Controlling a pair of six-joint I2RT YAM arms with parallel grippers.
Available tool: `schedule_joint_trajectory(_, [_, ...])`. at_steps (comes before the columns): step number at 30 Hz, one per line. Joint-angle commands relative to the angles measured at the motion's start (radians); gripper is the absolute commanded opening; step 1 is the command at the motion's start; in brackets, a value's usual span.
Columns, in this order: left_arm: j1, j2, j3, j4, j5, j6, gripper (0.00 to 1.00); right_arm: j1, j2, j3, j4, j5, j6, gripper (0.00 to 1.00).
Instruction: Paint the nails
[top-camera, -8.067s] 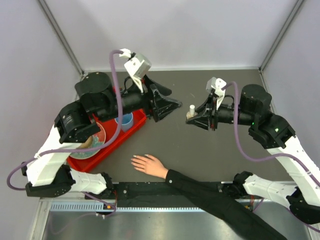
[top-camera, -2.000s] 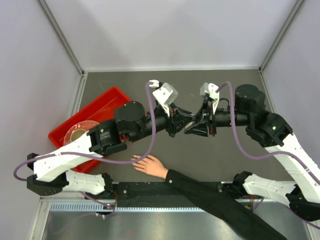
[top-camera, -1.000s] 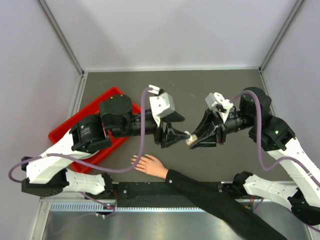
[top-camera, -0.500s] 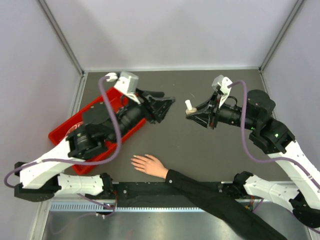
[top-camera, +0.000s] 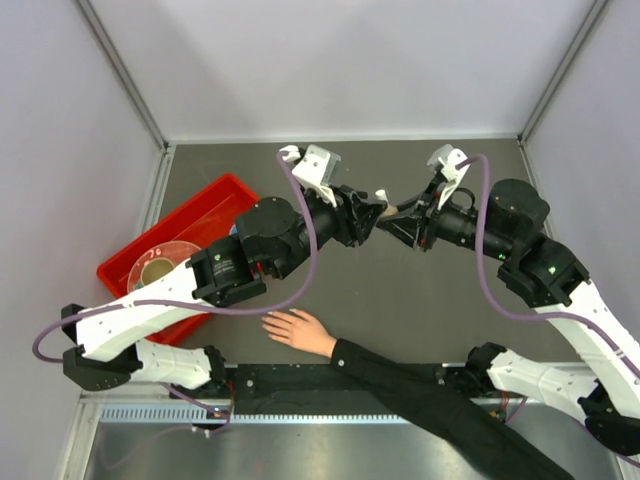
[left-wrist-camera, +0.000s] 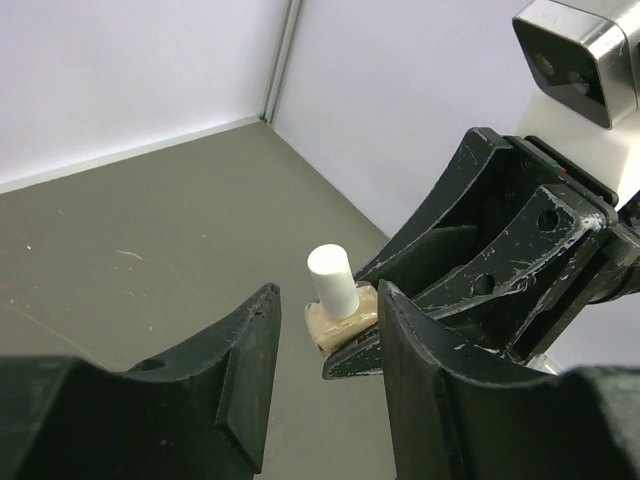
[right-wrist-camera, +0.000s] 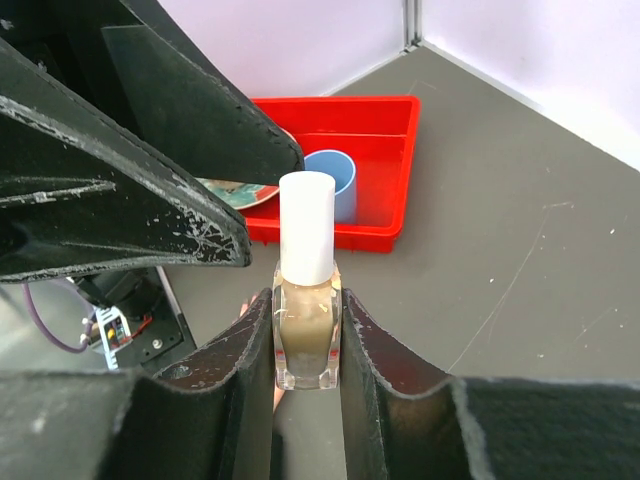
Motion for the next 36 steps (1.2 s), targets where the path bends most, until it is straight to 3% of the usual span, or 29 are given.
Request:
schedule_joint_trajectory(1, [0.000, -0.006, 0.039, 0.073, 0.003, -0.029, 0.47, 0.009, -0.013, 0.011, 0.063, 0.003, 0.008, 0.00])
schedule_joint_trajectory(20, [0.018, 0.053, 0.127, -0.002, 0.074, -0.084, 0.40, 0.010, -0.040, 0.007, 0.074, -0.026, 0.011, 0.00])
schedule_joint_trajectory(27, [0.037, 0.072, 0.159, -0.068, 0.172, -0.092, 0.28, 0.009, -0.045, 0.014, 0.063, -0.027, -0.003, 0.00])
schedule_joint_trajectory(29, [0.057, 0.058, 0.150, -0.059, 0.242, -0.084, 0.14, 0.010, -0.046, 0.013, 0.062, -0.041, -0.011, 0.00])
schedule_joint_trajectory(31, [0.084, 0.049, 0.136, -0.039, 0.322, -0.095, 0.10, 0.010, -0.052, 0.005, 0.069, -0.046, -0.012, 0.00])
schedule_joint_trajectory(33, [0.170, 0.047, 0.104, 0.025, 0.605, -0.113, 0.00, 0.008, -0.057, -0.001, 0.080, -0.063, -0.015, 0.00])
schedule_joint_trajectory(36, [0.247, 0.038, 0.023, 0.199, 1.072, -0.107, 0.00, 0.010, -0.082, -0.022, 0.135, -0.171, -0.015, 0.00])
